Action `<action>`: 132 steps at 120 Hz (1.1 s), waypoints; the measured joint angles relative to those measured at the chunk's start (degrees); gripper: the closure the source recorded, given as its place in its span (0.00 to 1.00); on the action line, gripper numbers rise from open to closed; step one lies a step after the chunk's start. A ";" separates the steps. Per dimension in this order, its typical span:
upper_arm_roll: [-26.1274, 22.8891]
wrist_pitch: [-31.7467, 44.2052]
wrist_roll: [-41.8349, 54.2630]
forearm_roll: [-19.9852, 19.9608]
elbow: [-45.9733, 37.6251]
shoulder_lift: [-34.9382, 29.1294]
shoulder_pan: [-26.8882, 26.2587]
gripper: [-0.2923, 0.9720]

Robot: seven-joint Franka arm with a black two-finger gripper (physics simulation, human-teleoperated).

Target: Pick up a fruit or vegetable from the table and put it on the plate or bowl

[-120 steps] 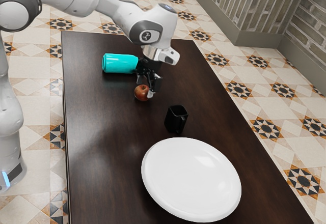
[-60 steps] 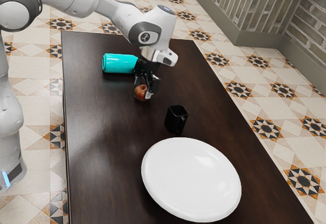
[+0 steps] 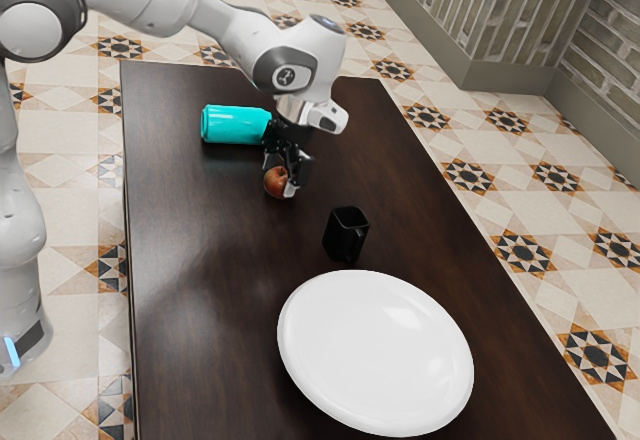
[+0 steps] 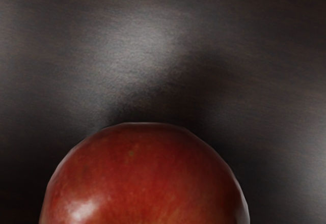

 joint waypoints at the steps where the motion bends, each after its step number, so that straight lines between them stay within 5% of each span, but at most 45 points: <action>1: 0.00 0.00 0.00 -0.01 0.00 0.02 0.00 0.23; 132: 0.00 1.78 -0.03 -0.06 0.16 2.28 0.08 0.23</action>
